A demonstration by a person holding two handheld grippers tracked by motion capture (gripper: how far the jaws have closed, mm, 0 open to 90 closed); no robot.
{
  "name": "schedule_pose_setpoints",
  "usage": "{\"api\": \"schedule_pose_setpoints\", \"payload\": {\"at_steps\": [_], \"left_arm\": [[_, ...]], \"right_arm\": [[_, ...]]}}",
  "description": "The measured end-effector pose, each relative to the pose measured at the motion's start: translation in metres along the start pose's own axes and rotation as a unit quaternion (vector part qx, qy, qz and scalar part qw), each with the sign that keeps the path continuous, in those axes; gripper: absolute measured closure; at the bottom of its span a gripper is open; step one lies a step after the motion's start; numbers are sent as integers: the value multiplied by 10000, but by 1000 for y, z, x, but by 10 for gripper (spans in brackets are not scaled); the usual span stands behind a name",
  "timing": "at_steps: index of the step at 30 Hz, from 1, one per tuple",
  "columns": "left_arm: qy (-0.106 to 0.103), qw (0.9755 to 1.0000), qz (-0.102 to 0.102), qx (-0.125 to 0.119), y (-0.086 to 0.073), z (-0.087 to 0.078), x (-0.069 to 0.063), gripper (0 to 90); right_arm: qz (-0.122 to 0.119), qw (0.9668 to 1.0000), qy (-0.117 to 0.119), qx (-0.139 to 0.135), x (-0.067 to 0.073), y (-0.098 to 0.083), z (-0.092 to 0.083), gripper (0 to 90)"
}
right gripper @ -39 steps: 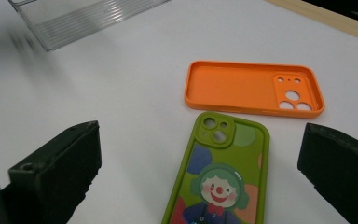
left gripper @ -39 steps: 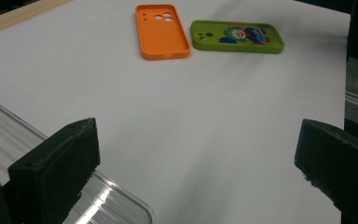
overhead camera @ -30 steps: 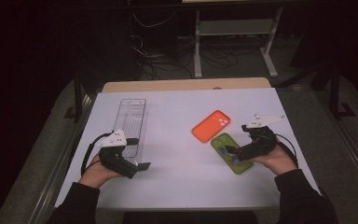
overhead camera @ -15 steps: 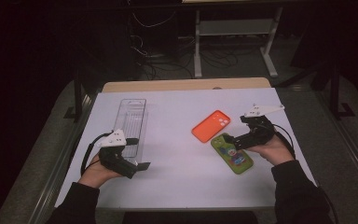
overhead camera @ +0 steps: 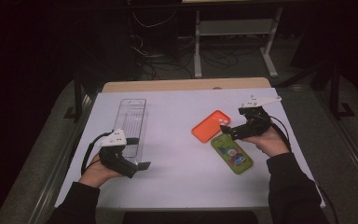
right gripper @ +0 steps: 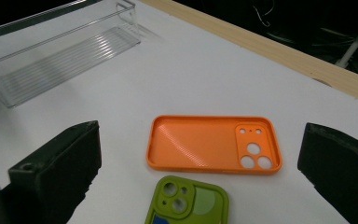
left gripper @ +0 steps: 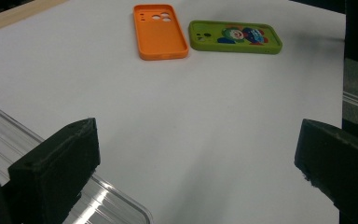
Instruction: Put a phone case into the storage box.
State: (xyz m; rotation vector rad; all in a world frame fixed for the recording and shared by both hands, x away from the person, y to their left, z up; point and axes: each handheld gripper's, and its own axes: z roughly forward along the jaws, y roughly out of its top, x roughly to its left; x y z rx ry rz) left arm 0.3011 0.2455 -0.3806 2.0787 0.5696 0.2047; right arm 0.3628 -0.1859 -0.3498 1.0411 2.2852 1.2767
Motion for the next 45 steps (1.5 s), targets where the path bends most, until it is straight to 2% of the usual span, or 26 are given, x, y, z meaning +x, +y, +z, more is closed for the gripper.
{"api": "schedule_pose_setpoints", "payload": {"at_steps": [11,17,24,38,45], "left_arm": [[-7,10000,-6,23,0,0,0,0],[-3,10000,19,25,0,1,0,0],[-8,10000,2,25,0,1,0,0],[-8,10000,-10,15,1,2,0,0],[-6,10000,10,15,1,1,0,0]], "right_arm": [[213,9995,-229,81,-1,3,7,0],[265,9985,-451,145,1,3,8,0],[519,9956,-751,228,-3,2,9,0],[536,9941,-921,192,-3,3,8,0],[526,9937,-906,404,0,-2,11,0]]}}
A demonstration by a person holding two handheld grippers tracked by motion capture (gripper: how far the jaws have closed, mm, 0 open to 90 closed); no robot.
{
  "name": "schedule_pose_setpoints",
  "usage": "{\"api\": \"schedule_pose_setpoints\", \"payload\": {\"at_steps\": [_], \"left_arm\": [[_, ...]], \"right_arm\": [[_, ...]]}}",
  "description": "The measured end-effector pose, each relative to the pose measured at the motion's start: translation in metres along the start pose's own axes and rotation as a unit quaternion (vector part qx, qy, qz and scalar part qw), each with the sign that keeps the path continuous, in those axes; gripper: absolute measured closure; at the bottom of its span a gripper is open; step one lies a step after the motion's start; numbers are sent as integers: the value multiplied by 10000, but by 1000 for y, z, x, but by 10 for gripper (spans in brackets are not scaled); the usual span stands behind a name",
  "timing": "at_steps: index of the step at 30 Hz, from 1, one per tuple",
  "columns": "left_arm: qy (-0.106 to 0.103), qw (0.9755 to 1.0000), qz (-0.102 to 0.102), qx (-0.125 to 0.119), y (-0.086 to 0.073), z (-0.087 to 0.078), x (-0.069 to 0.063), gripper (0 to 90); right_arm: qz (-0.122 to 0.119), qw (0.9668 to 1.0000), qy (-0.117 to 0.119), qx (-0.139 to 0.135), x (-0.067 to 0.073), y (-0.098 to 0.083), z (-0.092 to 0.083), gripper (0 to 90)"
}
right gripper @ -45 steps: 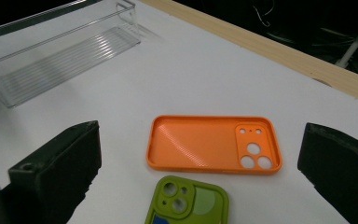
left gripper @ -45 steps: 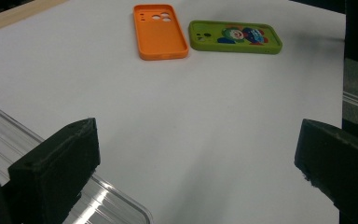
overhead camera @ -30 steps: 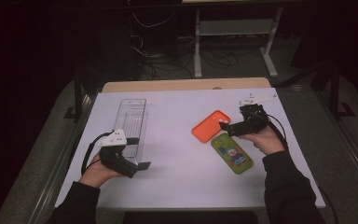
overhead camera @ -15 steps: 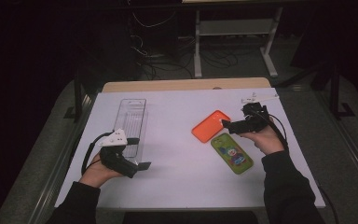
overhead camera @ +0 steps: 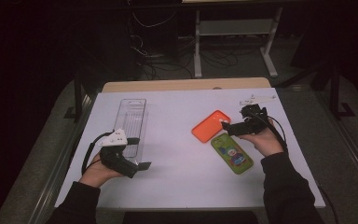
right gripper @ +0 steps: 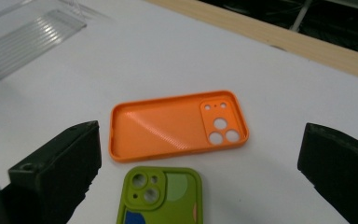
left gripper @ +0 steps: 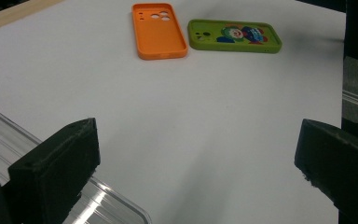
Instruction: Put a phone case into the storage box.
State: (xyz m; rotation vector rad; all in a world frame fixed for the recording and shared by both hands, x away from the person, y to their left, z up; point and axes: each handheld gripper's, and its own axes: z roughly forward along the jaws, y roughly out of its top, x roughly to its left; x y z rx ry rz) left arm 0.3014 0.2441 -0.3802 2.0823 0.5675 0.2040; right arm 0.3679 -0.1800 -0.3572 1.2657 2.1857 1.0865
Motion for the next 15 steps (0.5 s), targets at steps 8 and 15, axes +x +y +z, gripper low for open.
{"api": "schedule_pose_setpoints", "payload": {"at_steps": [8,15], "left_arm": [[6,10000,-5,41,0,0,0,0],[20,10000,-2,47,0,0,1,0]], "right_arm": [[-57,9995,-16,303,2,-8,6,0],[-117,9985,73,525,4,-13,10,0]]}}
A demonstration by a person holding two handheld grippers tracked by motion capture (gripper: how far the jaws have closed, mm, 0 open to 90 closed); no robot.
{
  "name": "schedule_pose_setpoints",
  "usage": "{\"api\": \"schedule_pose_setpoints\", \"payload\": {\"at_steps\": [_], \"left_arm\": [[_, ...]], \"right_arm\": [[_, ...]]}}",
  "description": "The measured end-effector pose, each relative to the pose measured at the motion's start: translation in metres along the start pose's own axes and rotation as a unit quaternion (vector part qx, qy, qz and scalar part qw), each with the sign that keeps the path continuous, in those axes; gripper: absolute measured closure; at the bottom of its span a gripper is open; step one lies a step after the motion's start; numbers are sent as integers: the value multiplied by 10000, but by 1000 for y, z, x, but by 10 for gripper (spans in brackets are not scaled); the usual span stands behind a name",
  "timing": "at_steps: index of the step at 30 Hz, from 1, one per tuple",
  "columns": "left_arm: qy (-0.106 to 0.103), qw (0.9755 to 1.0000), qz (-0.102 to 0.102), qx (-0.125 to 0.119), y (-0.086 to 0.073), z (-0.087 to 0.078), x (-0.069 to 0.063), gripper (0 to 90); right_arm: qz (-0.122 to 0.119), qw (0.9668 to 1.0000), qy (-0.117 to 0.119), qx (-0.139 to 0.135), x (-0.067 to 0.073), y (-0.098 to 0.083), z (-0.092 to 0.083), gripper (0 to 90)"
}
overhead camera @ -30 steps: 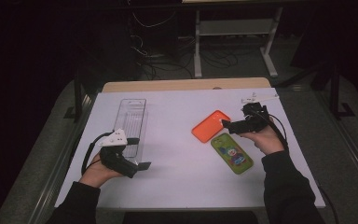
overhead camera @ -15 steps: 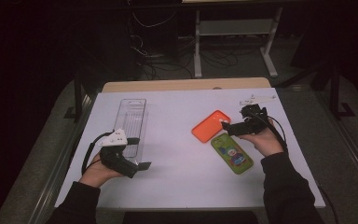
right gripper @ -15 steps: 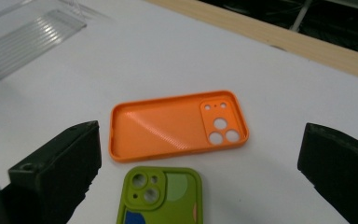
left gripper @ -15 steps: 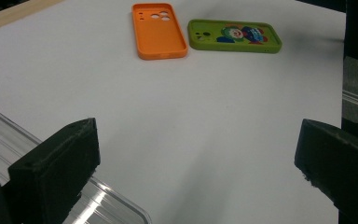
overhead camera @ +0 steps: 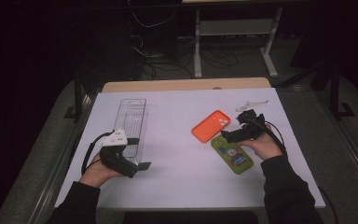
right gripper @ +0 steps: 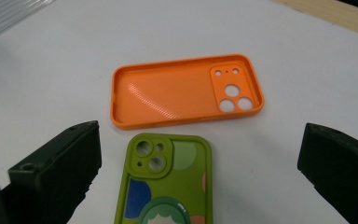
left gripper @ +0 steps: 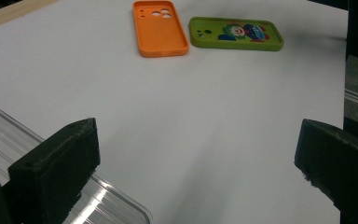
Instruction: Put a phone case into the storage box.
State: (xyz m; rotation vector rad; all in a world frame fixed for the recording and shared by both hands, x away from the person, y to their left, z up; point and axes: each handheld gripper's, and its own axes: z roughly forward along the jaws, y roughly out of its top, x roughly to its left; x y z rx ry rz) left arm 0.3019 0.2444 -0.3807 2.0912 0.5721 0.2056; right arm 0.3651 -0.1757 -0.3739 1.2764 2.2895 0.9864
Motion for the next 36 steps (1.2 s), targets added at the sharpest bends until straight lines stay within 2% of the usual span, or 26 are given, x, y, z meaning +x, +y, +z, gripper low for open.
{"api": "schedule_pose_setpoints", "payload": {"at_steps": [5,14,17,18,19,20,32,33,36], "left_arm": [[-5,10000,2,2,0,0,0,0],[-26,10000,-70,-57,0,1,-1,0],[-22,10000,-52,-46,0,1,-1,0],[-22,10000,-56,-49,0,1,-1,0],[-19,10000,-52,-49,0,1,-1,0],[-17,10000,-52,-51,0,1,-1,0],[-17,10000,-50,-68,0,-1,-1,0],[-13,10000,-57,-65,0,-1,-1,0],[-6,10000,-72,-57,0,-1,-1,0]], "right_arm": [[95,9998,78,182,1,-3,2,0],[-12,9991,85,413,2,-12,5,0],[36,9987,92,498,4,-16,5,0],[-30,9987,100,506,4,-18,6,0],[28,9986,95,525,5,-19,5,0],[-31,9985,88,543,4,-21,5,0],[-26,9972,90,739,9,-36,1,0],[-129,9973,78,716,9,-39,1,0],[-65,9972,72,745,10,-42,1,0]]}}
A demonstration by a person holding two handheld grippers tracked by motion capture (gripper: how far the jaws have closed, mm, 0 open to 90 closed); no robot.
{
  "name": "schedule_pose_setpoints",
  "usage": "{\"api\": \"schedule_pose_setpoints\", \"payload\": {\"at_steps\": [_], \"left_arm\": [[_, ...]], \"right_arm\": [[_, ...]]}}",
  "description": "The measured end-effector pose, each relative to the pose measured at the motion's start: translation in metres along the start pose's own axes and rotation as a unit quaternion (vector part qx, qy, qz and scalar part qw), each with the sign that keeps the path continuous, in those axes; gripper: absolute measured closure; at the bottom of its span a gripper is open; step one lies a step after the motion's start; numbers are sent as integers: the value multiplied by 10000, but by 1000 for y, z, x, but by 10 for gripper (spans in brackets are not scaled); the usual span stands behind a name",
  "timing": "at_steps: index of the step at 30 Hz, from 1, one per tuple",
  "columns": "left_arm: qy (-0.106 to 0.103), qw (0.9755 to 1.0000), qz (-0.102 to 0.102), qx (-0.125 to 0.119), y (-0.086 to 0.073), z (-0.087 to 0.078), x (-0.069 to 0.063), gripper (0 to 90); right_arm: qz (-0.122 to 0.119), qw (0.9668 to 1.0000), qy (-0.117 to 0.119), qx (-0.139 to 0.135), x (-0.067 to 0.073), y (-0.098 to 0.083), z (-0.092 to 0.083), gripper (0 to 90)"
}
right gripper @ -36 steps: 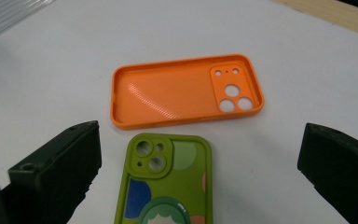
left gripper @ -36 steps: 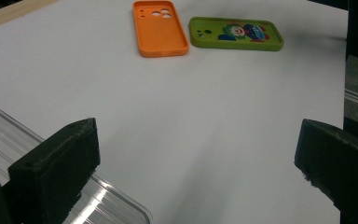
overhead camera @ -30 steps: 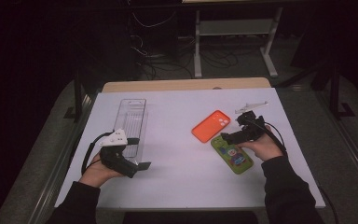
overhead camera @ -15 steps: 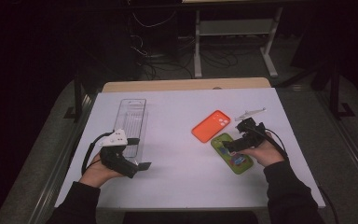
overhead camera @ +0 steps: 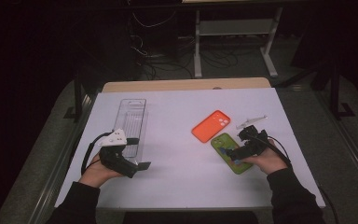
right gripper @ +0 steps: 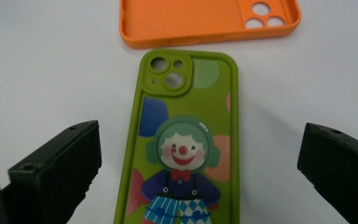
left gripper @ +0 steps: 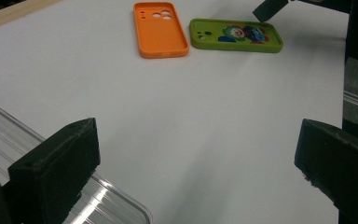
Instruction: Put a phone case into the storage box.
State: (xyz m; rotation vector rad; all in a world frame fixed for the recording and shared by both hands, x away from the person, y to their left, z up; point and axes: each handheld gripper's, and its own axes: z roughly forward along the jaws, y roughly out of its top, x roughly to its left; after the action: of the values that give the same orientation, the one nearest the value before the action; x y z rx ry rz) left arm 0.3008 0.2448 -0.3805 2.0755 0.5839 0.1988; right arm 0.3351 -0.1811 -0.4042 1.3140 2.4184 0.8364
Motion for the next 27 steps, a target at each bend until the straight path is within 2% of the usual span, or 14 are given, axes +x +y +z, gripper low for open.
{"api": "schedule_pose_setpoints", "payload": {"at_steps": [6,10,13,17,19,27], "left_arm": [[-4,10000,13,-3,0,1,-1,0],[-5,10000,-4,5,-1,1,0,0],[-4,10000,-14,-1,-1,2,0,0],[1,10000,-23,16,-1,2,0,0],[0,10000,-24,14,-1,2,0,0],[-2,10000,4,5,-1,1,1,0]], "right_arm": [[-120,9998,4,148,1,-6,8,0],[-54,9998,-35,202,3,-7,11,0],[-183,9995,-52,260,3,-8,14,0],[-18,9990,-72,431,6,-9,17,0],[-96,9987,-80,499,6,-10,19,0],[-120,9967,-158,791,10,-12,25,0]]}}
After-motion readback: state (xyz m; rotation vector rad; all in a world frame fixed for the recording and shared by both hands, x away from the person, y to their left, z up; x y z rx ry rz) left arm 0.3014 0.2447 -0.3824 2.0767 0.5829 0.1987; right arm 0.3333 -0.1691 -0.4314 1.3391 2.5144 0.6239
